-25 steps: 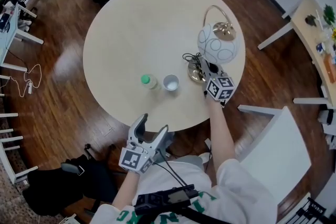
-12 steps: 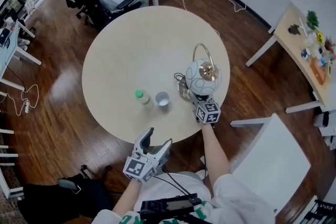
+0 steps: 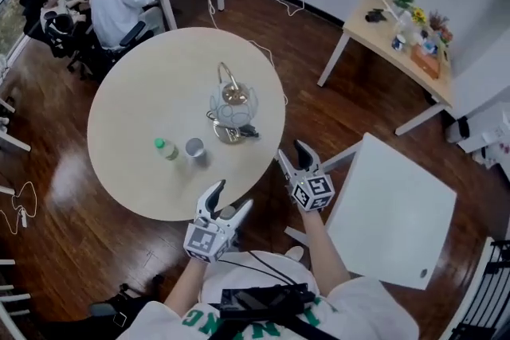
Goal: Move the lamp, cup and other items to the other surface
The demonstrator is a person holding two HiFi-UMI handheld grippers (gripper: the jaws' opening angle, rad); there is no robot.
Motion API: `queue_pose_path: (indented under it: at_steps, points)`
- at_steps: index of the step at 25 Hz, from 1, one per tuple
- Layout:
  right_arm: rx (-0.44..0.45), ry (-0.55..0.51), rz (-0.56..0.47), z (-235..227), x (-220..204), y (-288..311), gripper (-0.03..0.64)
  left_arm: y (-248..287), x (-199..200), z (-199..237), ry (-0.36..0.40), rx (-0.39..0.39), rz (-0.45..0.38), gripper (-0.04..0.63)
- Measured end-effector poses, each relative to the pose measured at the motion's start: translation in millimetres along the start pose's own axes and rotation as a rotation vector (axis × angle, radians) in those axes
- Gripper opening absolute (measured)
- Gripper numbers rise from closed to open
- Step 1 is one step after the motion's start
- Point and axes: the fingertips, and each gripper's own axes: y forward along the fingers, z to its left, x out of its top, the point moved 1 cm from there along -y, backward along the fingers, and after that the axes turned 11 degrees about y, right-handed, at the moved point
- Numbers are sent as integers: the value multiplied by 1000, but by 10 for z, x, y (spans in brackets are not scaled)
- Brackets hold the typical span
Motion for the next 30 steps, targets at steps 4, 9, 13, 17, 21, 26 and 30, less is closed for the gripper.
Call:
queue_pose_path:
  at_steps: [4, 9, 13, 17, 21, 26, 30]
  points:
    - [-65, -12, -149, -28, 579, -717, 256, 308, 131, -313, 56, -89, -67, 339]
    - [-159, -19, -300, -51, 946, -1554, 351, 587, 342, -631, 102, -186, -127, 339]
    - [-266, -152, -379, -37, 1143, -2204, 376, 769, 527, -939, 131, -261, -158, 339]
    - [-381, -106, -414, -158, 1093, -2732, 373, 910, 640, -1198, 158, -303, -184, 339]
    - [-470, -78, -326, -227, 919, -3024, 371, 995, 657, -1443, 195, -346, -190, 339]
    - [-552, -117, -326, -248, 865, -3306, 368, 1032, 701, -1657, 191, -408, -196, 339]
    - [-563, -112, -325, -233, 849, -3393, 368, 1034, 728, -1757, 197, -437, -195, 339]
